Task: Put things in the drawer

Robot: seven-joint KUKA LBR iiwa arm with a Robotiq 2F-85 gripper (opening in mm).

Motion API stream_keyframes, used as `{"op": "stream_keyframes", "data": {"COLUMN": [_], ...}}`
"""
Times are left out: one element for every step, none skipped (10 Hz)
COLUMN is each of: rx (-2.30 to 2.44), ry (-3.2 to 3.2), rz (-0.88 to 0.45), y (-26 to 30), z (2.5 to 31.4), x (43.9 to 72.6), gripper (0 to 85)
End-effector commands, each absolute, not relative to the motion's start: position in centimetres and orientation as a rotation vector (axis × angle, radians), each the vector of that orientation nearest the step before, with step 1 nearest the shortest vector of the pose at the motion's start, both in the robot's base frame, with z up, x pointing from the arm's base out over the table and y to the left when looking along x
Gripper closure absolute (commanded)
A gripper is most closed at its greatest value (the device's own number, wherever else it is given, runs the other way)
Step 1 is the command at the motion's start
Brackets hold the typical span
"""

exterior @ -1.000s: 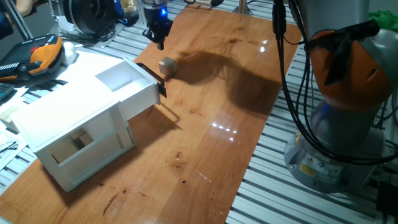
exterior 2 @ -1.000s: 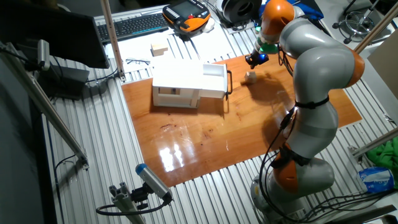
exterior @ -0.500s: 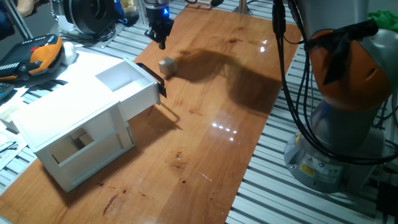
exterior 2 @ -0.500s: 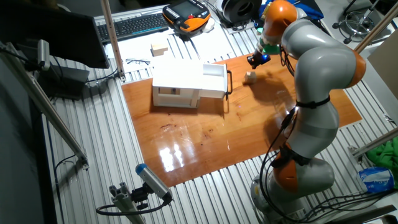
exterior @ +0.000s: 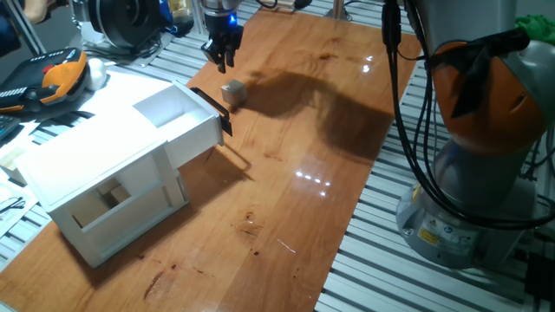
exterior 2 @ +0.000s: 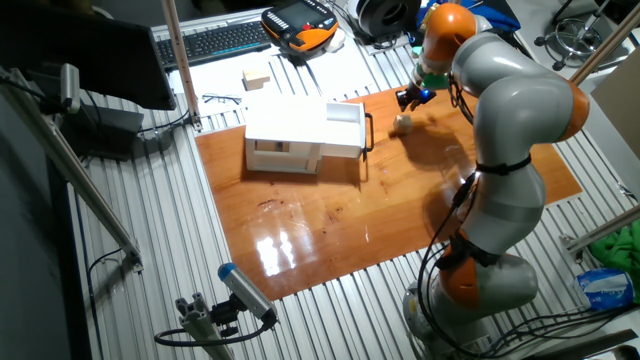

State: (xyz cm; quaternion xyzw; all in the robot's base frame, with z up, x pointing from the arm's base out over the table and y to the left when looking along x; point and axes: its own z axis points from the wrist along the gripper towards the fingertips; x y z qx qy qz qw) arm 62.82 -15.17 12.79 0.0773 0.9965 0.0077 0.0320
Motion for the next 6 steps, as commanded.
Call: {"op": "stream_keyframes", "data": {"rx": [0.193,0.156,0.147,0.135,0.133,0.133], "ry": [3.071,3.065,3.056,3.056,3.050,3.048], "rz": [0.007,-0.008,0.002,0.013,0.023,0.025], "y": [-15.2,-15.2,-15.3,-15.4,-15.4,-15.4], "z": [12.8,12.6,12.4,12.0,11.5,11.2], "x": [62.8,62.8,62.7,62.6,62.5,62.4], "gripper": [34.0,34.0,34.0,34.0,34.0,34.0]}}
